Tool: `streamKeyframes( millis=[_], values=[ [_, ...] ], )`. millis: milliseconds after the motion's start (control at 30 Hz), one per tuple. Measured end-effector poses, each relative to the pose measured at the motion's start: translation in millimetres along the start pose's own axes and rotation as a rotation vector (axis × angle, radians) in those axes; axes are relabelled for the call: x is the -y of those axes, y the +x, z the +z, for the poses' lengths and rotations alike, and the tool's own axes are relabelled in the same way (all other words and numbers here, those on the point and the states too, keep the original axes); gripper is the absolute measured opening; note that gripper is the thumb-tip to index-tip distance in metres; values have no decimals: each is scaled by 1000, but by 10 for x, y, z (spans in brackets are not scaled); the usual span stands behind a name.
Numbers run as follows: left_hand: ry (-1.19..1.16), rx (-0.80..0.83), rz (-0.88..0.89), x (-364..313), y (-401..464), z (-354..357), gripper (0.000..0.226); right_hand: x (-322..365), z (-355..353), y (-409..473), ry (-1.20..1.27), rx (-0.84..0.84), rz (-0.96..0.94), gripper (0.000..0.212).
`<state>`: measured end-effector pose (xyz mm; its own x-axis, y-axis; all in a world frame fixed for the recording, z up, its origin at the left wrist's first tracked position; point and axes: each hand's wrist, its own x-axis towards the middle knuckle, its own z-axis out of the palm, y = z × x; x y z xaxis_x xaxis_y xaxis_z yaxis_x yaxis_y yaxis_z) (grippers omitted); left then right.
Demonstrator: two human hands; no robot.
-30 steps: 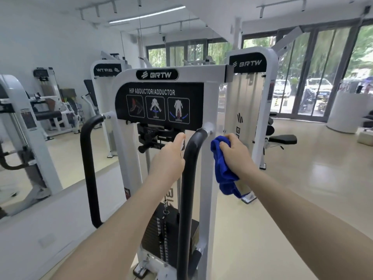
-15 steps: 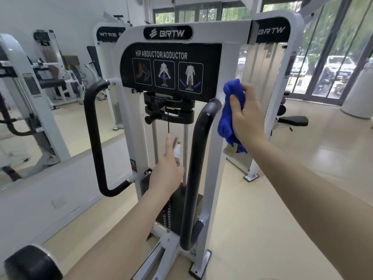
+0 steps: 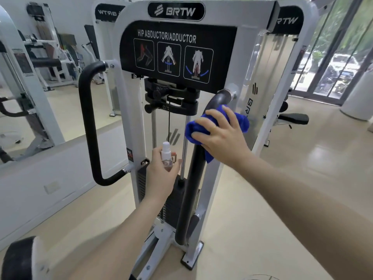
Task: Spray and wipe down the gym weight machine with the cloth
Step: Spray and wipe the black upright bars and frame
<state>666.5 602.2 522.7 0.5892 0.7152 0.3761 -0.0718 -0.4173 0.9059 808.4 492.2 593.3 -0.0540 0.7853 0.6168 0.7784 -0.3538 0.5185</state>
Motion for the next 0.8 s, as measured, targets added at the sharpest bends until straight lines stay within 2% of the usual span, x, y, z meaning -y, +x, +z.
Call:
streamKeyframes(
  millis=[33,100,167,267,300,367,433,500,567,667,800],
  values=[
    [-16,11,-4,-15,-12,30,38,-68,-18,69,-11,-4,-26,16],
    [-31,30,-13,-37,-28,82,41,-163,-59,219,25,-31,40,16],
    [-31,63,-26,-23,-44,109,43,-220,-66,373,156,-88,249,16],
    [4,138,-48,65,-72,138,45,-362,-74,639,514,-59,702,20],
    [24,152,-50,91,-90,139,46,-393,-74,686,568,-66,790,21],
    [36,175,-63,114,-119,144,47,-306,-114,627,561,-102,746,19],
    [16,191,-86,124,-156,166,44,-53,-128,387,510,-130,474,14],
    [13,198,-86,123,-180,199,44,95,-80,138,365,-85,166,14],
    [-1,185,-100,105,-194,228,44,-37,-33,156,290,-9,43,17],
    [-61,159,-123,54,-168,238,43,-189,-57,391,384,-43,194,25],
    [-29,110,-89,-8,-101,197,44,-461,-40,682,556,-59,622,24]
  ],
)
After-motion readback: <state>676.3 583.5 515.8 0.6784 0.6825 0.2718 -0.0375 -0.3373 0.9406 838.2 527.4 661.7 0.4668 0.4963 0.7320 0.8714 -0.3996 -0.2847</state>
